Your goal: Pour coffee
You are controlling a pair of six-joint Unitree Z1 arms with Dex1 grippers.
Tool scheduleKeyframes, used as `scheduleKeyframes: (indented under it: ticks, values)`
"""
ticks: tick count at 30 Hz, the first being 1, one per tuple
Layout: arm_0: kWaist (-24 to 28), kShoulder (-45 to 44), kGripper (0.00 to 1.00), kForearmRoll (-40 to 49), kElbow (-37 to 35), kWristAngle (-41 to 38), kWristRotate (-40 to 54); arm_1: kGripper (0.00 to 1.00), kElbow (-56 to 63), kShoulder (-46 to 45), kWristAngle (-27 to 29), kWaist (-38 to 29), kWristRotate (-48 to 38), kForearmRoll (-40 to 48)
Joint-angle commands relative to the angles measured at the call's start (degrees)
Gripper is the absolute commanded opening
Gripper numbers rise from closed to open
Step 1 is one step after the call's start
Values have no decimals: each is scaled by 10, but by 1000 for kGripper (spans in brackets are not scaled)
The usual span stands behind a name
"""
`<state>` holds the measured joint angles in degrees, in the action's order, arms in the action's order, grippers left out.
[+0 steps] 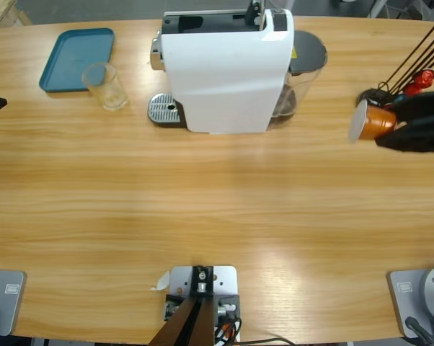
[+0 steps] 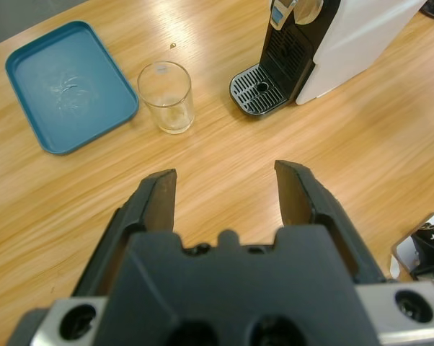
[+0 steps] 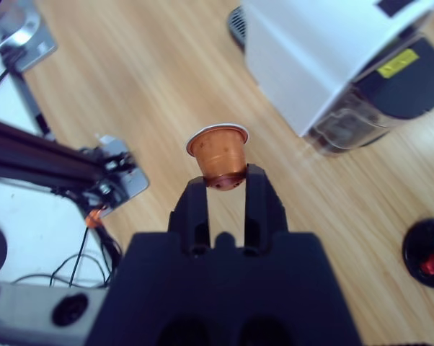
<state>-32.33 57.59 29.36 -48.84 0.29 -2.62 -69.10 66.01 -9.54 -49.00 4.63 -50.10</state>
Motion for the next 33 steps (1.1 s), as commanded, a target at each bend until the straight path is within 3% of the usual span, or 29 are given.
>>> scheduleKeyframes:
  ticks: [1, 8, 12, 21, 26, 33]
  values:
    - [-5, -8, 586, -4, 22, -18, 4, 0, -74, 93, -14, -71, 40, -8]
    - [-5, -4, 586, -4, 23, -22, 4, 0, -175, 200, -25, -76, 117, 11]
    - [-5, -2, 586, -7, 23, -23, 4, 0, -189, 255, -11, -76, 163, 58]
    - [-5, -1, 586, -9, 24, -27, 3, 0, -284, 367, 32, -76, 202, 73]
    - [-5, 5, 586, -12, 24, -31, 2, 0, -330, 399, 82, -62, 226, 77]
    - [-5, -4, 586, -12, 25, -34, 2, 0, -329, 406, 87, -18, 246, 91]
